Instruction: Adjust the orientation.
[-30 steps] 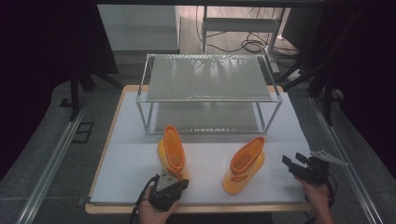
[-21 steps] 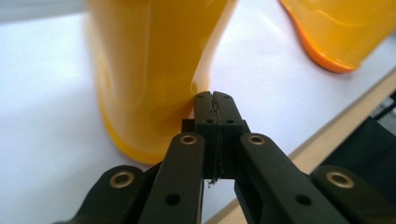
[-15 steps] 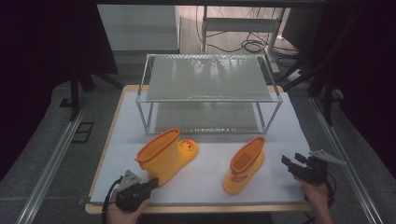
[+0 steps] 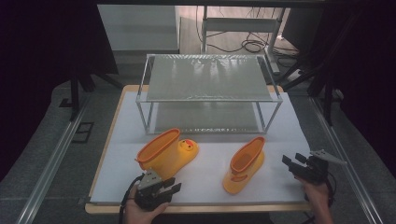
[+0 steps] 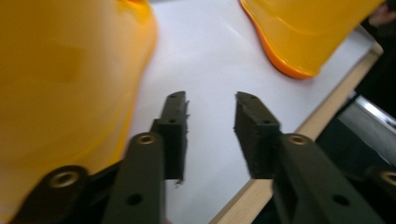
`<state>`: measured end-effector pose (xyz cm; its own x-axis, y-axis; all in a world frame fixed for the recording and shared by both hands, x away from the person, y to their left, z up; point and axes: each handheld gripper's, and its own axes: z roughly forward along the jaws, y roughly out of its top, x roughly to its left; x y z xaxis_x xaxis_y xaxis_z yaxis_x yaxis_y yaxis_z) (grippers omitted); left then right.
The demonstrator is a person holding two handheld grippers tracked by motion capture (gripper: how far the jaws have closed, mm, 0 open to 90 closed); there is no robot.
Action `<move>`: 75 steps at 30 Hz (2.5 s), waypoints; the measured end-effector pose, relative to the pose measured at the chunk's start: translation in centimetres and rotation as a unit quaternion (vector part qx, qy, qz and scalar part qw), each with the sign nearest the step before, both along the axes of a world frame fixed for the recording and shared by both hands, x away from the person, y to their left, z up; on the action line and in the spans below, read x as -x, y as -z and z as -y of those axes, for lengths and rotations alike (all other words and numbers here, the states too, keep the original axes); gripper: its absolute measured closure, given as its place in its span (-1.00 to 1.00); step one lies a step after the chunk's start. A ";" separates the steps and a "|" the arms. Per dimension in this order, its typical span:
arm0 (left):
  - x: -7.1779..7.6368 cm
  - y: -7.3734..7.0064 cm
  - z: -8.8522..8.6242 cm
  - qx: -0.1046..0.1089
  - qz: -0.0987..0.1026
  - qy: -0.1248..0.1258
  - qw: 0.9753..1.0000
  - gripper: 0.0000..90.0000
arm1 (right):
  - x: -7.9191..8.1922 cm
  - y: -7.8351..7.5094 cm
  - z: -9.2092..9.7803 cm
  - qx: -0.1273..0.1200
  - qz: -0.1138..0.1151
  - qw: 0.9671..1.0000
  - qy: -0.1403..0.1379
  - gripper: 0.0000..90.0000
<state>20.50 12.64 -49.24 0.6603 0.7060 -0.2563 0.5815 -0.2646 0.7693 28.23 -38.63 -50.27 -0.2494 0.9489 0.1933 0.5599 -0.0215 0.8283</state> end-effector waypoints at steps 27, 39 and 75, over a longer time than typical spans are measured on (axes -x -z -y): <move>-2.5 -4.2 3.5 -0.028 -0.078 0.125 0.989 0.05 | 0.4 -0.4 0.3 0.005 0.004 1.000 -0.007 -0.23; -4.2 -7.3 4.7 -0.025 -0.111 0.177 0.978 0.05 | 0.4 -0.2 0.4 0.005 0.001 1.000 -0.012 -0.23; -9.0 -16.5 9.6 -0.050 -0.113 0.215 0.969 0.07 | 0.2 0.0 0.2 0.005 -0.006 1.000 -0.016 -0.23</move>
